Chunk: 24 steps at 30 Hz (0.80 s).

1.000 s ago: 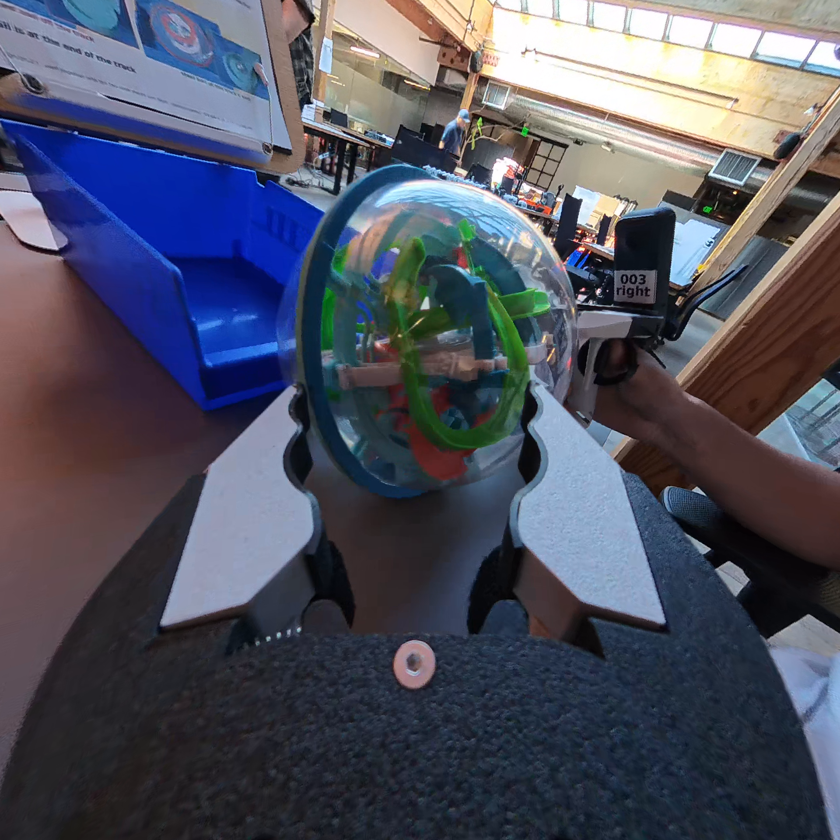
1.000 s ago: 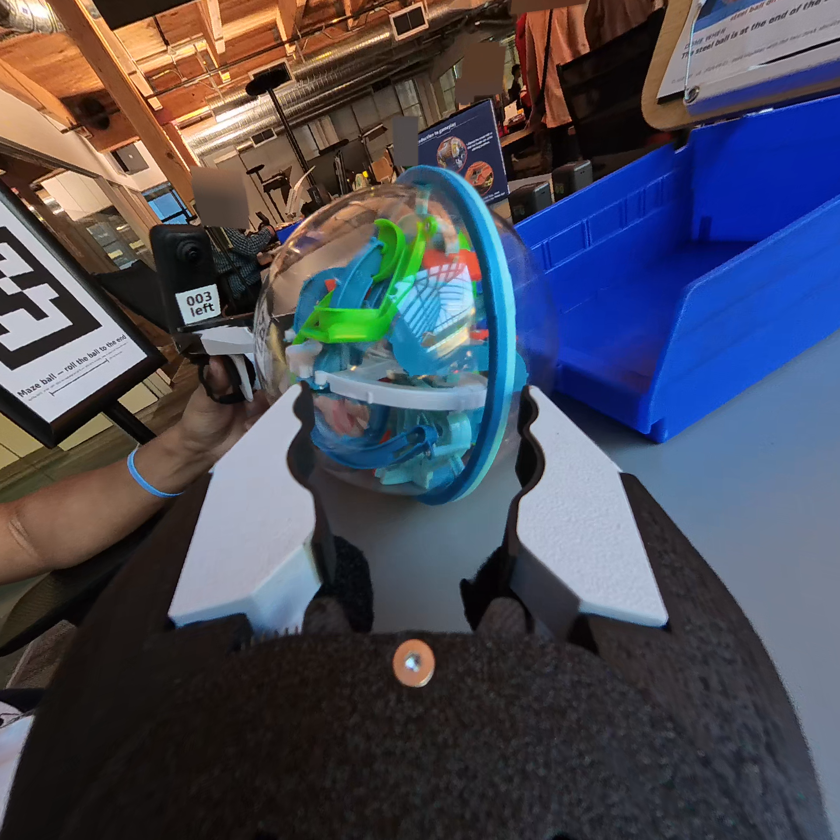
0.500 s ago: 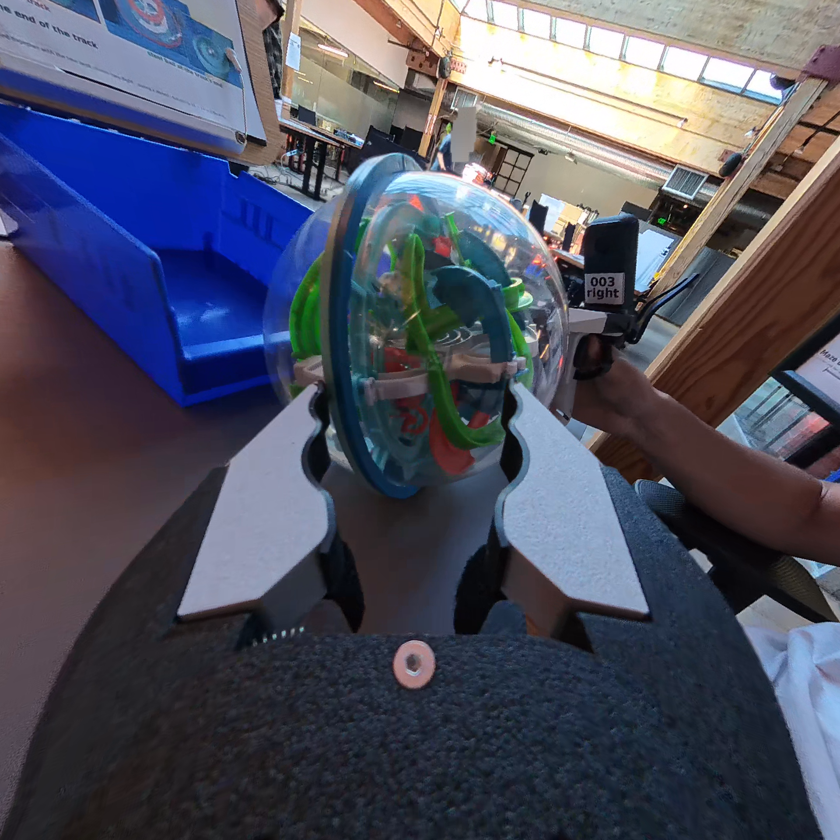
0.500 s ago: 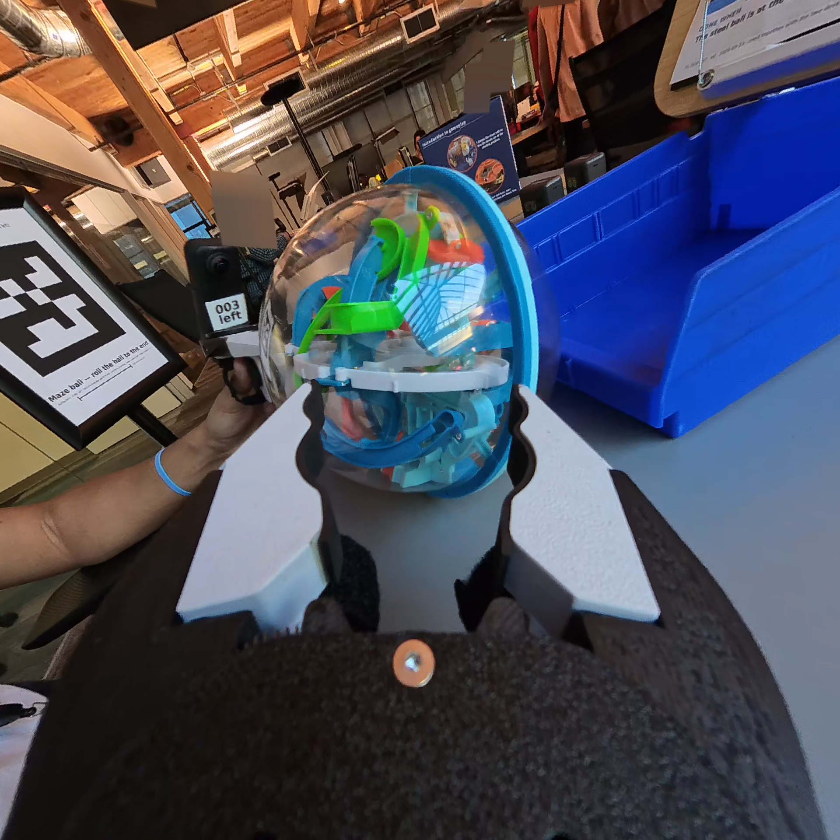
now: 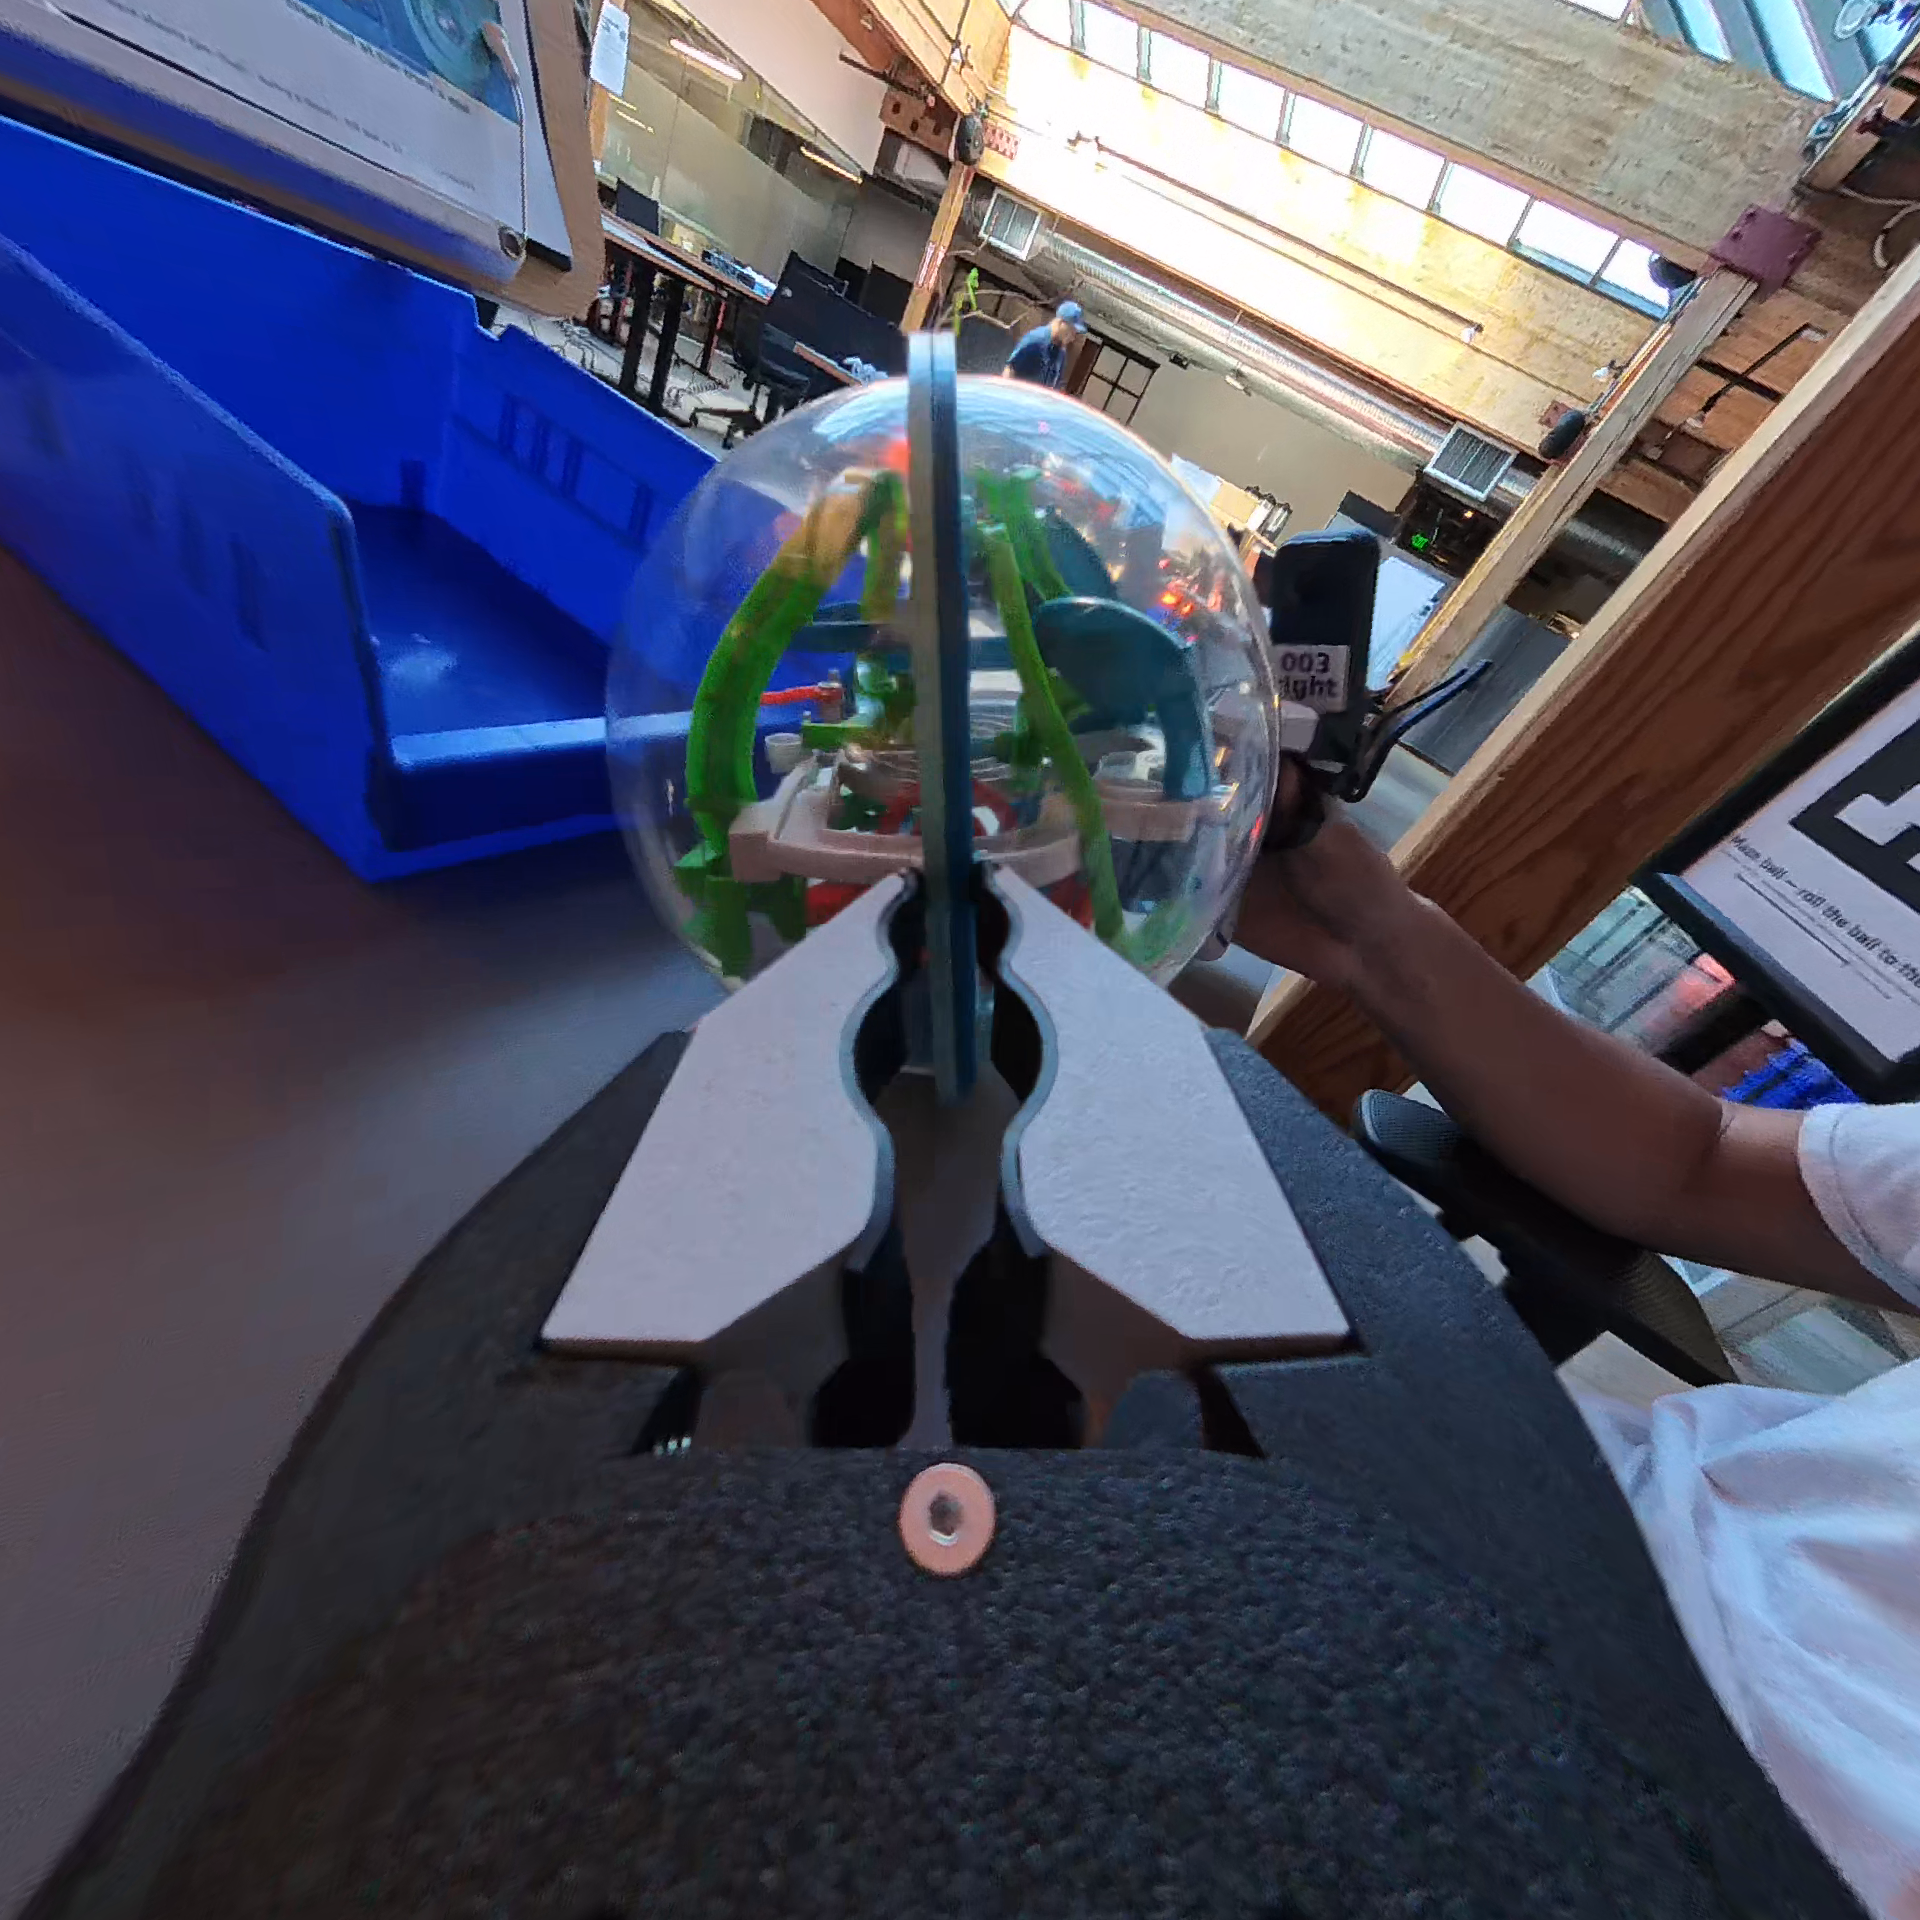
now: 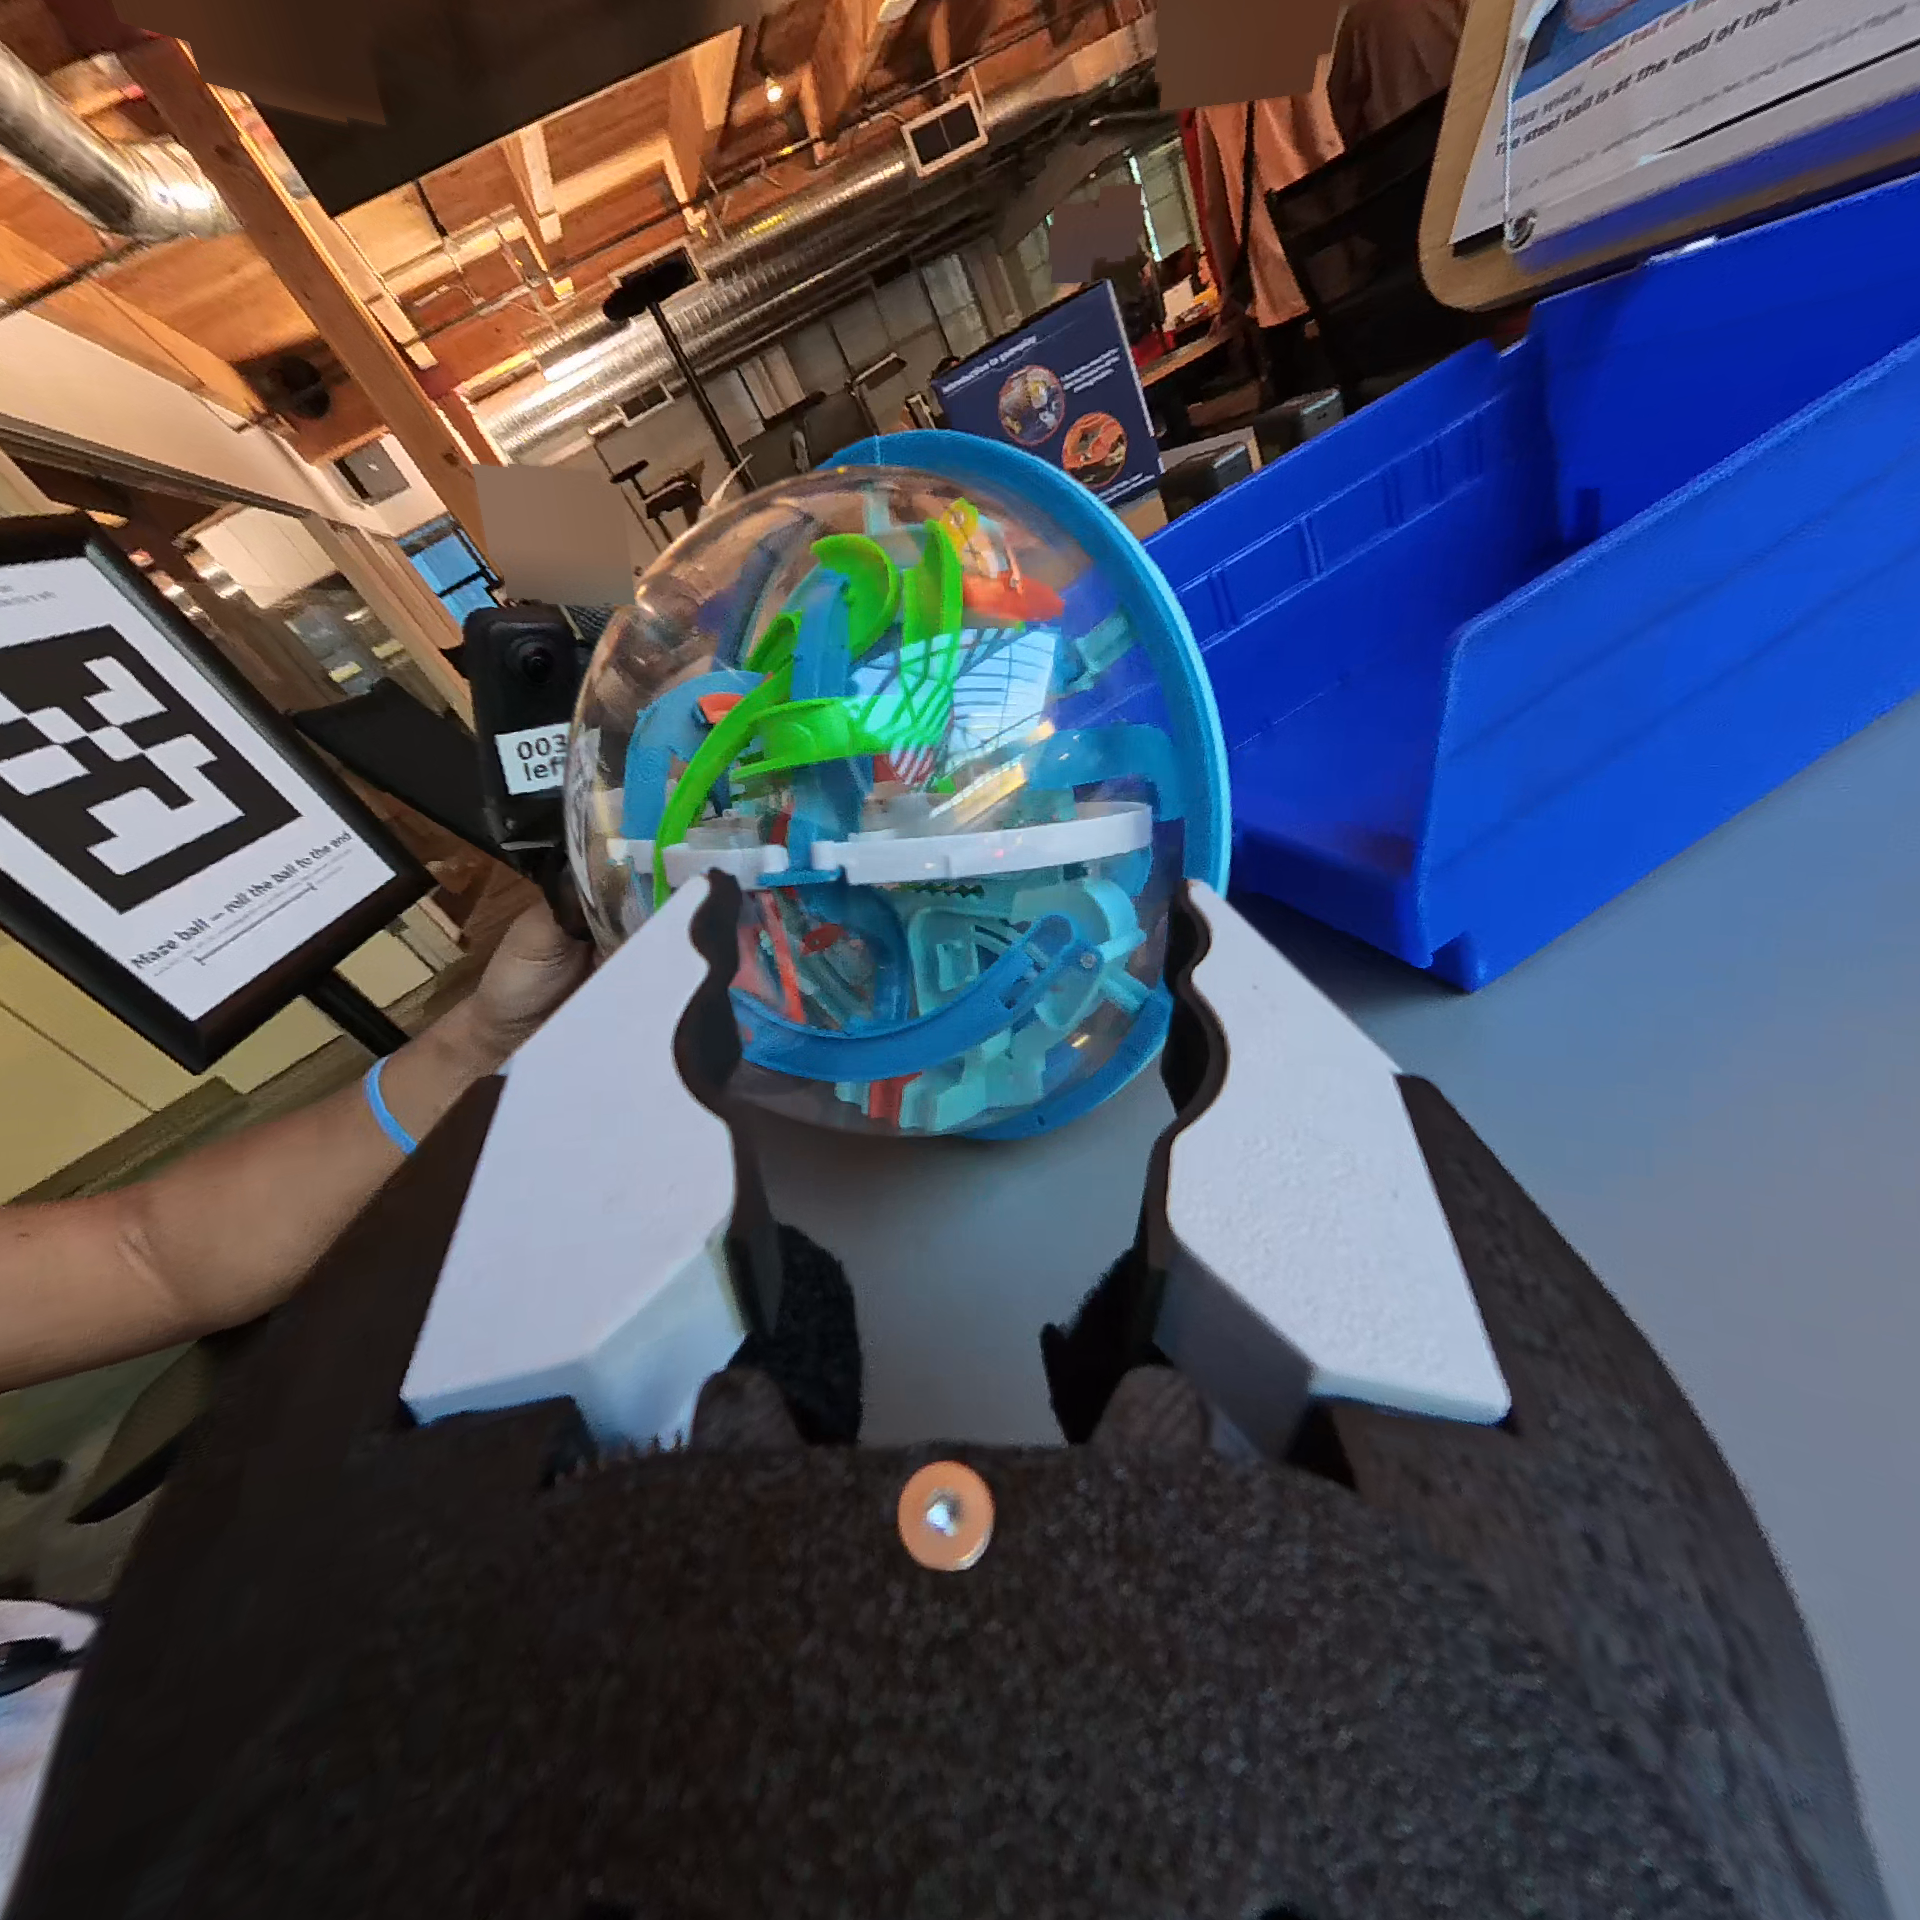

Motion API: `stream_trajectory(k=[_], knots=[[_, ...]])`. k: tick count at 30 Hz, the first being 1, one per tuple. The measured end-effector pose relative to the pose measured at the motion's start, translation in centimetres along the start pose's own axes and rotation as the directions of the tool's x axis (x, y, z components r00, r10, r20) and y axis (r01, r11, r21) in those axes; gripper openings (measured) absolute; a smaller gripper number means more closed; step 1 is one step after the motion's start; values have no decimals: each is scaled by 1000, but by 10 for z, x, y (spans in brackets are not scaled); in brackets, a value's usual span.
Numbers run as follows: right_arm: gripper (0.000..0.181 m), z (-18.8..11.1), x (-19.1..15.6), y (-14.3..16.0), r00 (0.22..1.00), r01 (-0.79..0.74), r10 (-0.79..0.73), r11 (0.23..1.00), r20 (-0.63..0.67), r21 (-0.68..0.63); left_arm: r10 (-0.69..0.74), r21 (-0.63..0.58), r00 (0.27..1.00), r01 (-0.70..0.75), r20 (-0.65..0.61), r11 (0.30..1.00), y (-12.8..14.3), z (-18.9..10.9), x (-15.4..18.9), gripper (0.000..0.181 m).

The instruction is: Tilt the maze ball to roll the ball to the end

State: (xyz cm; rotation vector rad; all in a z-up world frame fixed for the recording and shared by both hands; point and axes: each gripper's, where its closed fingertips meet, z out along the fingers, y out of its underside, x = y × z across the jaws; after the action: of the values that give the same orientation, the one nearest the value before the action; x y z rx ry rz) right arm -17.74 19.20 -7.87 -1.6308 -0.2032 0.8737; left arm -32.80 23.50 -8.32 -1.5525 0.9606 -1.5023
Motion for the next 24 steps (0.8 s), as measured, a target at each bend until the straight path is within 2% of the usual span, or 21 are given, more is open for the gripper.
stream_trajectory(k=[4,11,18,24], knots=[[93,4,-4,3,1000,16,-16,1000,21,-7,-12,0,1000,12,0,1000,0,1,2,7],[95,2,-2,0,998,62,-62,998,-6,-5,-49,-15,999,49,-8,999,-1,-1,0,7],[95,2,0,3,997,75,-75,997,-17,-22,62,-14,996,-61,56,998,-4,-3,-2,9],[95,3,0,5,997,72,-73,997,-20,-33,61,46,997,-63,36,997,-15,-7,4,28]])
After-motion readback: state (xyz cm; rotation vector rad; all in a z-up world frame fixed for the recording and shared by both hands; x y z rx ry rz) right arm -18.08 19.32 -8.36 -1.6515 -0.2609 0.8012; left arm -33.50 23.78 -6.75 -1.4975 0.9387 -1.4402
